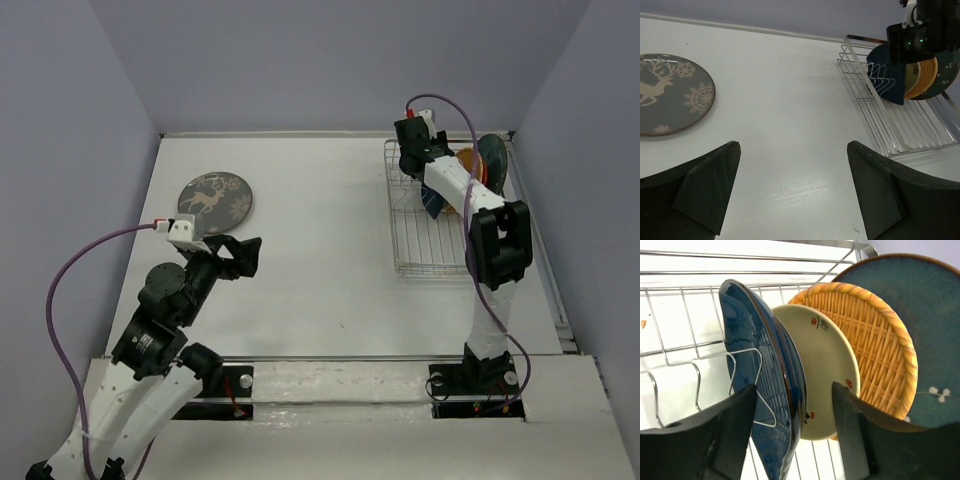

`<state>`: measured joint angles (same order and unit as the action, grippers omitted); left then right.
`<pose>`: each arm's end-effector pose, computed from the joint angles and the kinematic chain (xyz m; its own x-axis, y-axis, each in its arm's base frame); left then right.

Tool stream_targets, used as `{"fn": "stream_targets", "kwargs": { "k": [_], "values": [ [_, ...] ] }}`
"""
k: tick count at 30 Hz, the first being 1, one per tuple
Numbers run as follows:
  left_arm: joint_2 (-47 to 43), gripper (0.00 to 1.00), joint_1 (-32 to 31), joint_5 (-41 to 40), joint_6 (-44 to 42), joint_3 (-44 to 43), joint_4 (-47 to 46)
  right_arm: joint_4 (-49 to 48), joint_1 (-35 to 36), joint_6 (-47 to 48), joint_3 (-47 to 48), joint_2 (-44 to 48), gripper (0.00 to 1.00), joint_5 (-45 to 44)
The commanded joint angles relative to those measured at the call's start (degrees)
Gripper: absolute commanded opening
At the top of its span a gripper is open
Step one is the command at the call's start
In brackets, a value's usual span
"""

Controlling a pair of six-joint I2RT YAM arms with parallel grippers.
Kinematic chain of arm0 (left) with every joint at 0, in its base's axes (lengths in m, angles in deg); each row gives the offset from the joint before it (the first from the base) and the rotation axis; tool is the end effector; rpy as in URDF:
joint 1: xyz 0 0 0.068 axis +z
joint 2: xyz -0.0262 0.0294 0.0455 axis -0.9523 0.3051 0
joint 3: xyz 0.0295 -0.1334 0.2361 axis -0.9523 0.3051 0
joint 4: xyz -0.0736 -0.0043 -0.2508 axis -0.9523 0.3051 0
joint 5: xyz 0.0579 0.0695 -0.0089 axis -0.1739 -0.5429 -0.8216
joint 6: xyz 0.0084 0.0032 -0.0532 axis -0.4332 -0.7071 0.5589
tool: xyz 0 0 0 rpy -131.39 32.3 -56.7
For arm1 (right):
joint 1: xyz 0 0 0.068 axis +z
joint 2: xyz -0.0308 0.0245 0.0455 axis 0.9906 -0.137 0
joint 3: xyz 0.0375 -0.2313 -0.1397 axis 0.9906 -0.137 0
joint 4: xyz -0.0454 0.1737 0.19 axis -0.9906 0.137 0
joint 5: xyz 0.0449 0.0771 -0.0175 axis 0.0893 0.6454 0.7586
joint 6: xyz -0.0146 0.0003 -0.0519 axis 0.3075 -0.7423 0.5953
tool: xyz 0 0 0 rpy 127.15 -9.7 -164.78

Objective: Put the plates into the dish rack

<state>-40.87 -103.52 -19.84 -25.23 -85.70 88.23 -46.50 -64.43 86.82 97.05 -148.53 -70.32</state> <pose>0.0903 -0.0488 0.3497 -0.0613 -0.2988 -0.9523 0.3864 0.8726 -0.2987 0.4452 0.1149 0.2677 -0.6982 -0.2727 -0.6619 0.2245 0.7945 -0.5642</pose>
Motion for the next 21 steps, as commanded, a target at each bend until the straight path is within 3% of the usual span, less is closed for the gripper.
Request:
{"fn": "stream_targets", "kwargs": {
  "k": [1, 5, 12, 15, 21],
  "values": [
    [4.32, 0.99, 1.05, -3.8, 0.78, -1.97, -0.25, -0.45, 0.06, -5.25, -0.12, 5.82, 0.77, 1.87],
    [8.18, 0.99, 1.49, -5.92, 2.27, -3.2, 0.98, 0.17, 0.06, -9.03, -0.29, 10.04, 0.88, 4.77],
    [17.85, 0.99, 4.39, -7.24, 6.22, -5.32, 1.87, -1.15, 0.76, -16.24, -6.96, 22.0, 0.91, 16.0],
    [22.06, 0.99, 8.76, -4.7, 8.07, -6.54, 0.46, -9.13, 5.04, -18.53, -16.35, 30.51, 0.9, 26.11],
    [26.99, 0.99, 19.15, -1.34, 16.59, -4.35, -6.75, -21.88, 14.38, -24.33, -32.86, 44.58, 0.9, 36.05]
  ]
}}
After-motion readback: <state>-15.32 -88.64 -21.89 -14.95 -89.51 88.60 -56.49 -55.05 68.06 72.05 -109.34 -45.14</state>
